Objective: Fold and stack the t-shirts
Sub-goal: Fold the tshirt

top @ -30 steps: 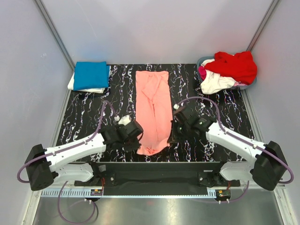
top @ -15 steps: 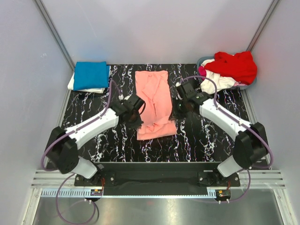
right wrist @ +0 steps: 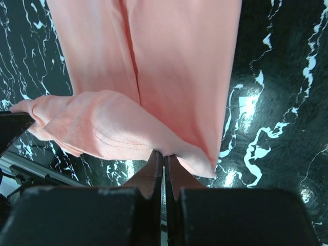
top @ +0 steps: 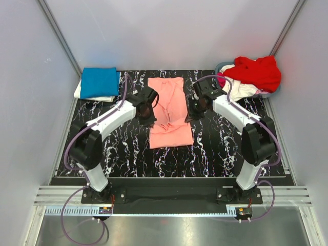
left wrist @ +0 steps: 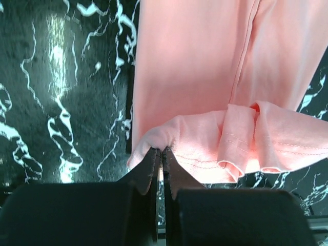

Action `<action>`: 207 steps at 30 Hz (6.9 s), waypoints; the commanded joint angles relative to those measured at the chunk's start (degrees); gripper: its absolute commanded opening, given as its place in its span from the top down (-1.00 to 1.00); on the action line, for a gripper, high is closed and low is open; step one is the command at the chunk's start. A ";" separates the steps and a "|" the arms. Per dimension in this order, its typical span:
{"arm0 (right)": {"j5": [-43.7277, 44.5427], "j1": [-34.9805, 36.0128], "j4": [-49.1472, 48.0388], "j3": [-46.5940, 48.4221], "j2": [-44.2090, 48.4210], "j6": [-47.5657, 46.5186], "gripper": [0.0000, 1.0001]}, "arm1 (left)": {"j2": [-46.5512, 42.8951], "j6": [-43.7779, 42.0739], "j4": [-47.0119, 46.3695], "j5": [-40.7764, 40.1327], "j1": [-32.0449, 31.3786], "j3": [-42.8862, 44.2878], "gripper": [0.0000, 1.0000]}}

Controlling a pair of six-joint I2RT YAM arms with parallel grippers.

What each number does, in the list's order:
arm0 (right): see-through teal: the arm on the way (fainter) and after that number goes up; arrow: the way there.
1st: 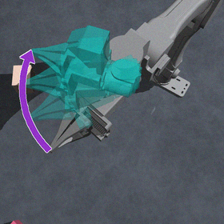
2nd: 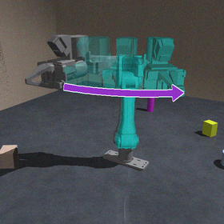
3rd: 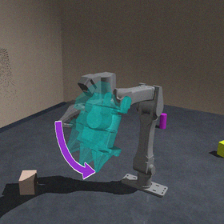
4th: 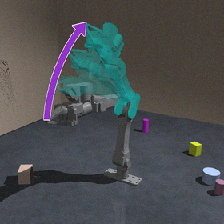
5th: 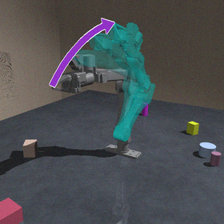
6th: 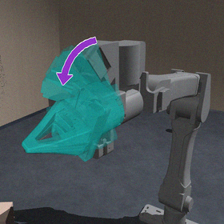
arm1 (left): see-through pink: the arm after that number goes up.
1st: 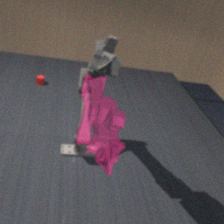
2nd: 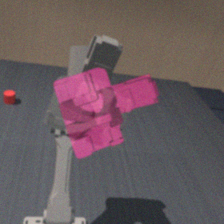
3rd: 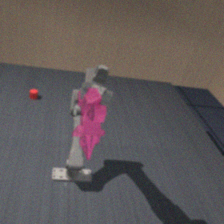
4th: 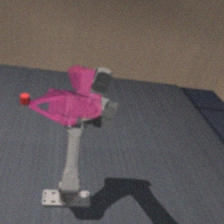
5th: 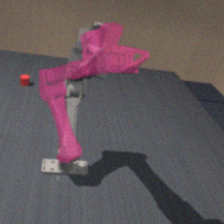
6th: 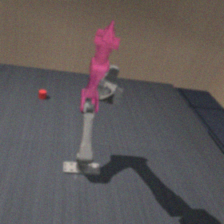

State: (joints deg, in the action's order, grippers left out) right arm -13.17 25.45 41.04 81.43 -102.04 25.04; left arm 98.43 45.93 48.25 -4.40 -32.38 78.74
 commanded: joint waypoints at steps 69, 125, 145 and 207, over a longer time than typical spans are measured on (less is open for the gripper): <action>4.29 10.41 5.46 21.13 -15.55 4.67 -0.16 | -20.55 -20.62 4.92 -13.86 15.24 -8.58 -0.20; -14.69 -4.01 -32.95 -27.99 1.15 10.73 -0.18 | -15.47 0.47 -38.22 19.08 13.75 -40.32 -0.08; -15.13 -4.18 -31.98 -26.14 -2.55 11.17 0.34 | -7.82 3.55 -47.46 18.12 11.64 -43.15 0.52; 5.79 -2.67 7.22 -20.44 38.41 9.96 1.00 | -20.05 1.89 4.13 -4.65 -11.13 -5.01 1.00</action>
State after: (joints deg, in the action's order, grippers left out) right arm -10.96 25.82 48.64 57.52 -62.26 39.68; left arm 76.09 52.62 50.92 -9.32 -45.32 70.19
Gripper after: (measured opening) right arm 0.022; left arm 0.023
